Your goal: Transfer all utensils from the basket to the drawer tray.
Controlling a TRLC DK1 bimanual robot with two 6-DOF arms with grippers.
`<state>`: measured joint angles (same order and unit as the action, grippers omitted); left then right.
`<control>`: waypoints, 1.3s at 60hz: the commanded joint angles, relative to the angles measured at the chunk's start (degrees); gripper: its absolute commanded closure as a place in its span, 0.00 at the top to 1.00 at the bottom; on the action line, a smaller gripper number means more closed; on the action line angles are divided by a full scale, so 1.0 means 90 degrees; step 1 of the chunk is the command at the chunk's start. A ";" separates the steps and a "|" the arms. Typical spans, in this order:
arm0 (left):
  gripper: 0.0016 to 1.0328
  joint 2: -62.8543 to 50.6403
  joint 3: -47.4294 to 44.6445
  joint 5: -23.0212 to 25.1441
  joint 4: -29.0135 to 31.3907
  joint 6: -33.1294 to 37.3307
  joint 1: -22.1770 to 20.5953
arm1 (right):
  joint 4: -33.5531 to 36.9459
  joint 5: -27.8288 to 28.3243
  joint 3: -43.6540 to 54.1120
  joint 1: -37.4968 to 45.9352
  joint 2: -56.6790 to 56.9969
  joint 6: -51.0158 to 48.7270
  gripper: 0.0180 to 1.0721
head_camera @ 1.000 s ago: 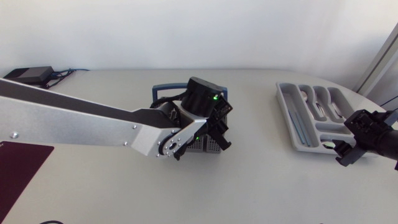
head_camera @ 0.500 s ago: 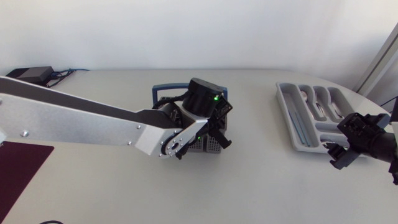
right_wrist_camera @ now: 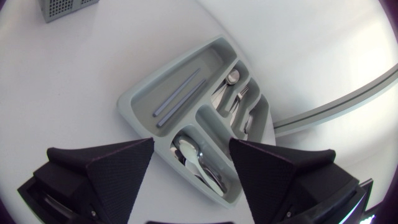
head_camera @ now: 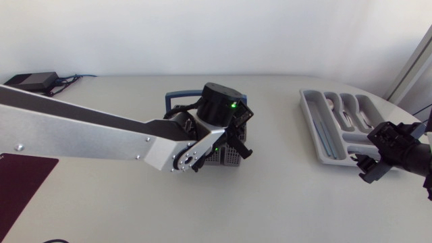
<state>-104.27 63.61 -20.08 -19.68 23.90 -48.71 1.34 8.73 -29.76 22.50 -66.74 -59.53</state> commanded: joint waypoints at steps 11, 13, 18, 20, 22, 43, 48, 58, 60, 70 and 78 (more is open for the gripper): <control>0.03 0.0560 -0.0643 -0.0201 -0.0811 0.0450 -0.0203 | 0.0065 -0.0121 0.0221 -0.0205 0.0179 0.0247 0.83; 0.03 0.0628 -0.0711 -0.0201 -0.0909 0.0479 -0.0233 | 0.0075 -0.0150 0.0240 -0.0254 0.0218 0.0276 0.83; 0.03 0.0824 -0.0848 -0.0211 -0.1065 0.0587 -0.0311 | 0.0085 -0.0160 0.0240 -0.0303 0.0296 0.0354 0.83; 0.03 0.0902 -0.0887 -0.0240 -0.1143 0.0635 -0.0330 | 0.0085 -0.0160 0.0240 -0.0342 0.0345 0.0403 0.83; 0.03 0.0980 -0.0935 -0.0299 -0.1202 0.0714 -0.0369 | 0.0124 -0.0160 0.0240 -0.0371 0.0394 0.0433 0.83; 0.03 0.1869 -0.1238 -0.0435 -0.1495 0.0997 -0.0496 | 0.0983 -0.0101 0.0006 -0.1055 0.1341 0.1194 0.83; 0.03 0.2132 -0.1072 -0.0445 -0.1055 0.0753 -0.0486 | 0.1384 -0.0072 -0.0112 -0.1455 0.1732 0.1536 0.83; 0.03 0.2455 -0.0613 -0.0250 -0.0020 0.0001 -0.0428 | 0.2038 -0.0013 -0.0502 -0.2510 0.2298 0.2425 0.83; 0.03 0.2494 -0.0496 -0.0152 0.0224 -0.0204 -0.0408 | 0.2165 0.0036 -0.0610 -0.2705 0.2377 0.2640 0.83; 0.03 0.2455 0.0109 0.0561 0.1396 -0.1318 -0.0125 | 0.2390 0.0202 -0.1020 -0.3779 0.2396 0.3743 0.82; 0.03 0.2220 0.0666 0.1264 0.2275 -0.1992 0.0207 | 0.2341 0.0202 -0.1166 -0.4463 0.2142 0.4280 0.82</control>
<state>-82.81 65.28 -10.92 -1.83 11.18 -48.53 21.96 10.41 -38.59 -14.79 -45.67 -25.89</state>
